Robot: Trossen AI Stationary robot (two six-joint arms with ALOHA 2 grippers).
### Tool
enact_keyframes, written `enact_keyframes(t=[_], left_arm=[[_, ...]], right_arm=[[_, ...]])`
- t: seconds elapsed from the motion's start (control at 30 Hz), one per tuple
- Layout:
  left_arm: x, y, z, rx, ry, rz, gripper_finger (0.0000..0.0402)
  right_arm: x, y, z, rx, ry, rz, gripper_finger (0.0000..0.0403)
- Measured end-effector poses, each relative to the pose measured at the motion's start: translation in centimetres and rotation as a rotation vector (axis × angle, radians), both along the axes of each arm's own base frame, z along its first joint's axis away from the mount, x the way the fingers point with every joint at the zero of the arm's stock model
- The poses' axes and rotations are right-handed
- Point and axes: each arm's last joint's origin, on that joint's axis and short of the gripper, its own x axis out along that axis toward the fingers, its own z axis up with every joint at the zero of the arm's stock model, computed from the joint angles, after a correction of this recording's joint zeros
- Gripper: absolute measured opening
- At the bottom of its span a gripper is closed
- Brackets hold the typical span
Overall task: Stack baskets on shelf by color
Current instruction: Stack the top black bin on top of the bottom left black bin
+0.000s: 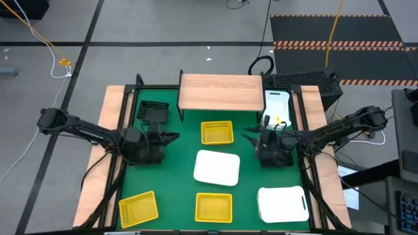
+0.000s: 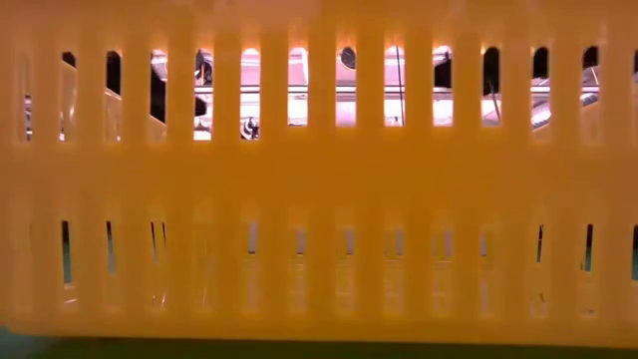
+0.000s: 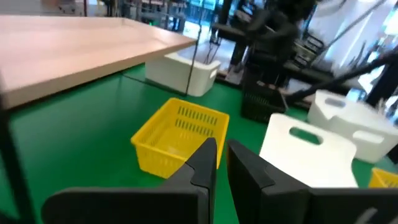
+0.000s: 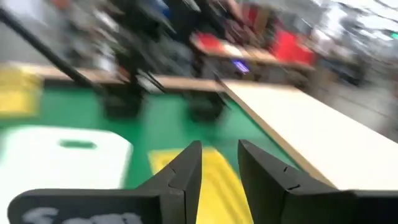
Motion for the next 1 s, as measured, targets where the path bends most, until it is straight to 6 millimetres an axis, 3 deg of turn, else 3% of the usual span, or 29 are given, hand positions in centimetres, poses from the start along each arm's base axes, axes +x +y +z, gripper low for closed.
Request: enact_keyframes(t=[0.17,0.33,0.4,0.63,0.73,1.0], left_arm=[[3.1,-0.5,1.4,0.104,0.129,0.037,0.0037],[5.1,-0.7,2.1,0.118,0.297,0.057,0.0038],[5.1,-0.7,2.5,0.083,0.41,0.097,0.0038],[2.3,0.4,6.2,0.09,0.855,0.43,0.0041],[1.7,1.5,6.6,0.031,0.926,0.497,0.007],[0.6,6.2,5.4,-0.085,1.11,0.483,0.0208]], right_arm=[[0.6,-1.5,1.9,0.047,0.211,-0.139,0.0101],[0.8,-1.9,3.1,0.102,0.229,-0.175,0.0101],[0.9,-1.8,3.0,0.113,0.222,-0.174,0.0101],[1.5,-1.8,2.6,0.136,0.215,-0.182,0.0101],[2.0,-1.6,2.4,0.145,0.208,-0.156,0.0101],[2.7,-1.2,1.0,0.175,0.082,0.005,0.0101]])
